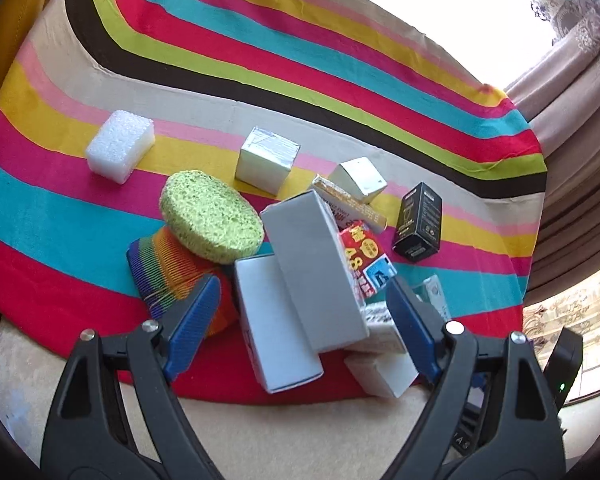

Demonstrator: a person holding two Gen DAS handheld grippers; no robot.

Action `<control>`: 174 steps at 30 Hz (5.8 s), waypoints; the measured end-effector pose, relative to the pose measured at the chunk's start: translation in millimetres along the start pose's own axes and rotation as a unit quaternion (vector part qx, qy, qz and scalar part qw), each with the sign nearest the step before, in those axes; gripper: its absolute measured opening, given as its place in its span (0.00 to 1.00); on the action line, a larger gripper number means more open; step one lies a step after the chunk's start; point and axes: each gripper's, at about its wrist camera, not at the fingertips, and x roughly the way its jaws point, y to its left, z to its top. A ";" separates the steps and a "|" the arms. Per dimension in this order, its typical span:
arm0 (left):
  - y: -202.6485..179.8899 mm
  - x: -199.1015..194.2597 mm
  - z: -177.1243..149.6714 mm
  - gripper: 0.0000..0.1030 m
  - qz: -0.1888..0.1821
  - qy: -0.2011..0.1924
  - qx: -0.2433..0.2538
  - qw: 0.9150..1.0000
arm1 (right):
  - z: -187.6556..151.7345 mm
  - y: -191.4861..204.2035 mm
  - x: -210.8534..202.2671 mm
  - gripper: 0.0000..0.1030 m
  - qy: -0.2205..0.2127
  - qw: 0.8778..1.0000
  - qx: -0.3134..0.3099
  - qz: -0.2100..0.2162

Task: Organize objects
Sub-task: 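Grasp the tall white box with the left tool while the right grasps the silver packet, then carry the tall white box in the left tool while the right carries the silver packet, then open both tools to release the tall white box and silver packet into the storage box, then move both open tools back over the striped cloth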

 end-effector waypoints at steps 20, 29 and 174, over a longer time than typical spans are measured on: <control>-28.4 -9.0 12.7 0.38 0.021 -0.044 0.059 0.997 | -20.0 -35.8 -47.0 0.45 -0.046 0.998 0.042 -0.033; -59.4 -40.4 3.6 0.37 0.021 -0.084 0.091 0.992 | -44.6 -63.1 -75.6 0.45 -0.059 0.993 0.057 -0.085; 70.7 -94.4 -69.5 0.74 0.218 -0.069 0.048 0.972 | -46.2 42.7 -81.1 0.74 -0.051 0.996 -0.047 -0.055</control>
